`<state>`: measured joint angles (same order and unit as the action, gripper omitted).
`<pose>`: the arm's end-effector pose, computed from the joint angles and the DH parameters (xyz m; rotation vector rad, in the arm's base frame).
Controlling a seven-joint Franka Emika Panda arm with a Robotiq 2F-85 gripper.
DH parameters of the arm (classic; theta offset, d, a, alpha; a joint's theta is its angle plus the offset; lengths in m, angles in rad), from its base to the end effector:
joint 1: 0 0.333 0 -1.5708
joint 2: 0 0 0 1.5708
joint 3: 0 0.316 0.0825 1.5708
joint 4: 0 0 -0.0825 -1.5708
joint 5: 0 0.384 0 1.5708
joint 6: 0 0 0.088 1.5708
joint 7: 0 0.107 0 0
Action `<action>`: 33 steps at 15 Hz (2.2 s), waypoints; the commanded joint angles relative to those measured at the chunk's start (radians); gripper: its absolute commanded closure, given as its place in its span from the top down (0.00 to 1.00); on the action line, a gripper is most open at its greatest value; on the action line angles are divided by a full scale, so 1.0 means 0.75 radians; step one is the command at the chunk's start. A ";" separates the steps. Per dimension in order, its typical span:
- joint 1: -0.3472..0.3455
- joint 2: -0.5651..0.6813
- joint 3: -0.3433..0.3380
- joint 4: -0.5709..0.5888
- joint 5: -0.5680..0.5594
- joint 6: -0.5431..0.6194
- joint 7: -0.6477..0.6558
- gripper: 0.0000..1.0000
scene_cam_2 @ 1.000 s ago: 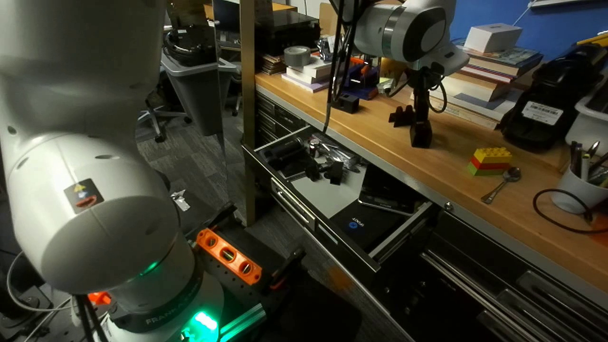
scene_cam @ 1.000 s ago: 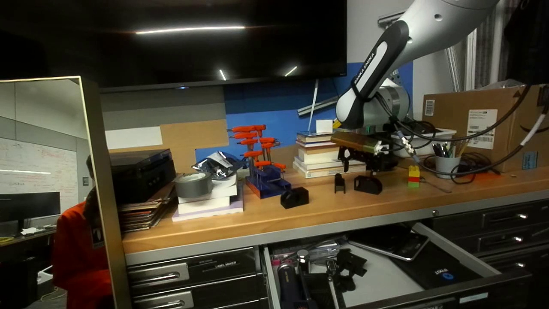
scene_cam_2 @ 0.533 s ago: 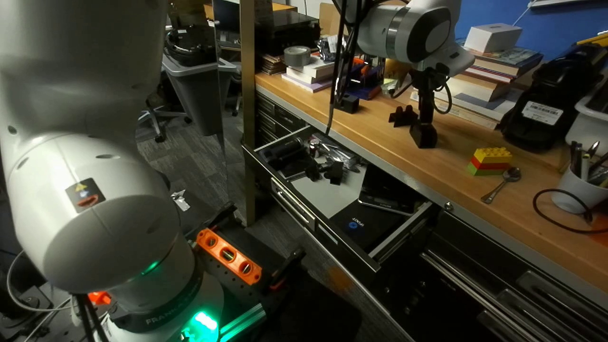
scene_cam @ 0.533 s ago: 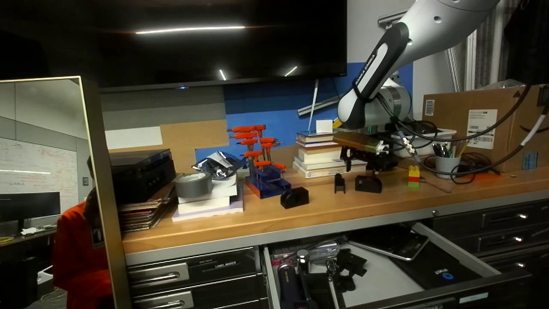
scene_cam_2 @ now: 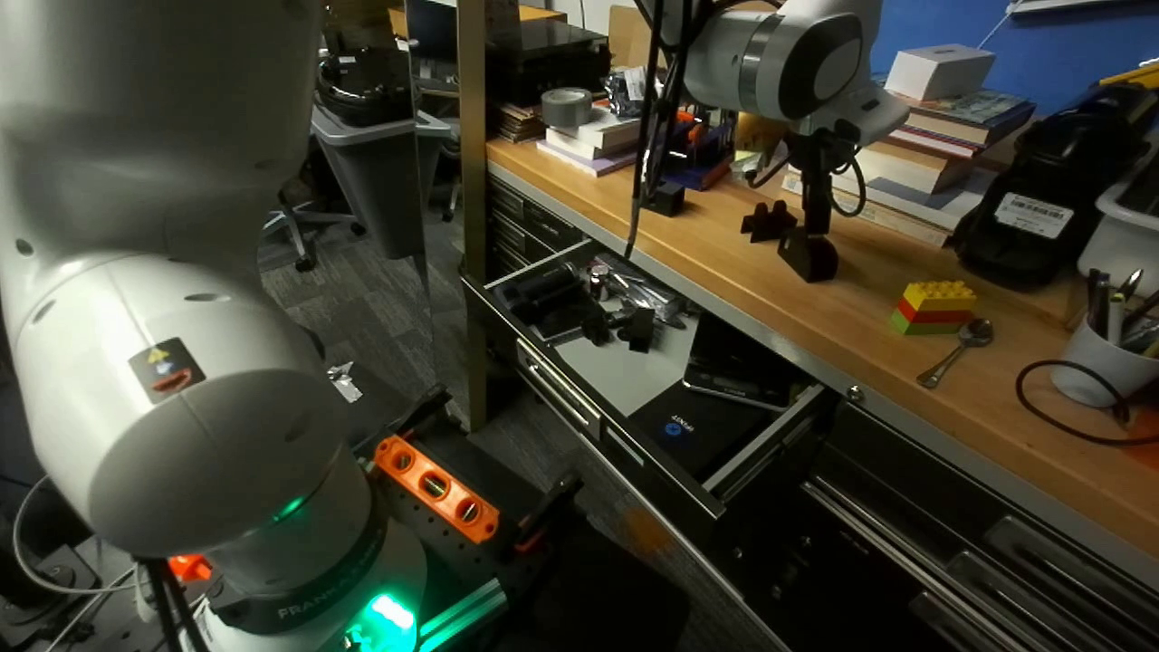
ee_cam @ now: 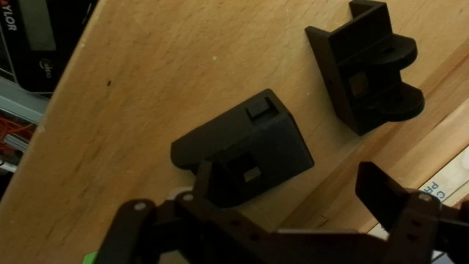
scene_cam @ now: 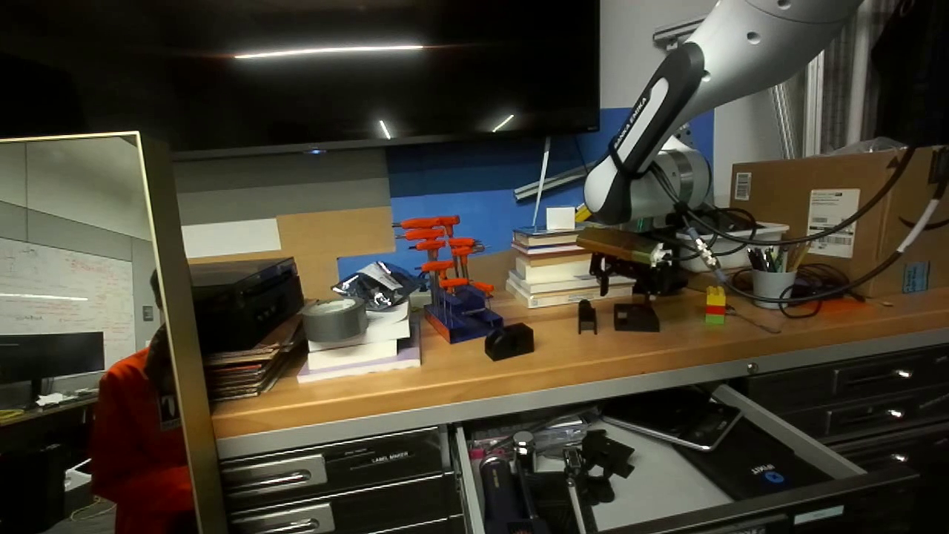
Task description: Pick up the black objects from the counter and put them in the open drawer and close it
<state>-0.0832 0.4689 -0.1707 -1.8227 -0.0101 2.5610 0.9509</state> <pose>0.6538 -0.1587 0.3104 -2.5786 1.7048 -0.4459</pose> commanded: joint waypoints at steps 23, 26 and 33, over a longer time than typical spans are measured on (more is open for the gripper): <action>0.045 0.107 -0.058 0.115 -0.035 -0.081 -0.356 1.00; 0.049 0.105 -0.060 0.110 -0.042 -0.103 -0.408 0.66; 0.039 0.083 -0.039 0.108 -0.029 -0.260 -0.547 0.18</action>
<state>-0.0583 0.5375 -0.2008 -1.7607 -0.0315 2.4556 0.6001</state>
